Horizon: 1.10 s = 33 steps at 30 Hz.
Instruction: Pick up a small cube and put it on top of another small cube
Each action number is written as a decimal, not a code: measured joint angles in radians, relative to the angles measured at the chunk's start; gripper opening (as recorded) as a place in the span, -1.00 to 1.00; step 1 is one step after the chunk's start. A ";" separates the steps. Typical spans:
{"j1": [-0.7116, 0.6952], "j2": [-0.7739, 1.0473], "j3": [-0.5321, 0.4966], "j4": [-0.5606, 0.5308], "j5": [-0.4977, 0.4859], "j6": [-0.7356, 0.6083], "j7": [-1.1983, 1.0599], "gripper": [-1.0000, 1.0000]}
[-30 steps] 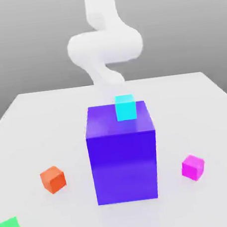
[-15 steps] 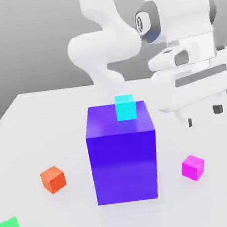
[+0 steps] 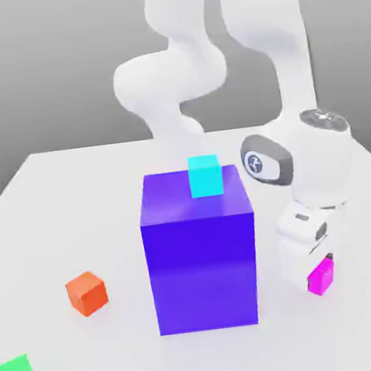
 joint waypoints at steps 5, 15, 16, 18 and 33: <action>-0.001 -0.004 0.001 -0.001 -0.001 -0.003 0.001 -1.00; -0.130 -0.208 0.055 0.040 0.162 -0.267 -0.137 -1.00; -0.155 -0.193 0.036 0.074 0.168 -0.293 -0.148 -1.00; -0.209 -0.164 -0.010 0.141 0.183 -0.339 -0.171 -1.00; -0.638 -0.037 -0.352 0.467 0.319 -0.536 -0.339 -1.00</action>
